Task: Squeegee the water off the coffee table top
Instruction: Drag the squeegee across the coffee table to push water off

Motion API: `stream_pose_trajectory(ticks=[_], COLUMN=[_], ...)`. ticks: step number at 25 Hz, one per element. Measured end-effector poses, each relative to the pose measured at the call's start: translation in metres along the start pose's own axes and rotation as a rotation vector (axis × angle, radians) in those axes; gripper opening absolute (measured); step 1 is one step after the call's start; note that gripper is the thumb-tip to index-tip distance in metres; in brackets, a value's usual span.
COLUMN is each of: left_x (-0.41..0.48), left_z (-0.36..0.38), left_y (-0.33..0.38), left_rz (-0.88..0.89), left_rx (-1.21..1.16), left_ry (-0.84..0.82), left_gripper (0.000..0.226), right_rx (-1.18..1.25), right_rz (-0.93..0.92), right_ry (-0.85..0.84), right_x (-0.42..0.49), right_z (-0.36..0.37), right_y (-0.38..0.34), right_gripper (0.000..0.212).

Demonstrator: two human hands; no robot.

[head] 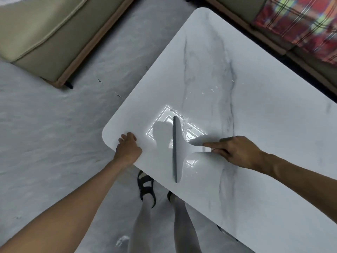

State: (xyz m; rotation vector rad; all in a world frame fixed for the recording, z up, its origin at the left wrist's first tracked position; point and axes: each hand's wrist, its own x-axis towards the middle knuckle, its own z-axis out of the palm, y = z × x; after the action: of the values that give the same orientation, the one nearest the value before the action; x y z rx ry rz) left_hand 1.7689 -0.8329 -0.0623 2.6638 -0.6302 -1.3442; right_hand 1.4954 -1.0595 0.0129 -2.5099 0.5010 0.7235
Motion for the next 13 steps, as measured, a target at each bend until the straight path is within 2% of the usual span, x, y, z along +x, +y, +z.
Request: stream_pose_trajectory(ticks=[3,5,9,13], left_x=[0.003,0.005,0.007,0.010], left_z=[-0.005,-0.006,-0.003,0.003], left_y=[0.003,0.003,0.001,0.004], left_rz=[-0.019,-0.026,-0.031,-0.037], left_rx=[-0.005,0.007,0.064,0.084], left_ry=[-0.008,-0.013,-0.045,-0.044], left_gripper=[0.031,0.028,0.024,0.029], right_rx=[-0.023,-0.057,-0.040,-0.023], right_rz=[-0.171,-0.209,-0.100,0.133], right_ry=[-0.080,-0.133,-0.132,-0.108], right_x=[0.036,0.052,0.028,-0.028], right_z=[0.030,0.046,0.050,0.025], right_y=[-0.054,-0.076,-0.042,0.016], right_gripper=[0.041,0.043,0.043,0.043])
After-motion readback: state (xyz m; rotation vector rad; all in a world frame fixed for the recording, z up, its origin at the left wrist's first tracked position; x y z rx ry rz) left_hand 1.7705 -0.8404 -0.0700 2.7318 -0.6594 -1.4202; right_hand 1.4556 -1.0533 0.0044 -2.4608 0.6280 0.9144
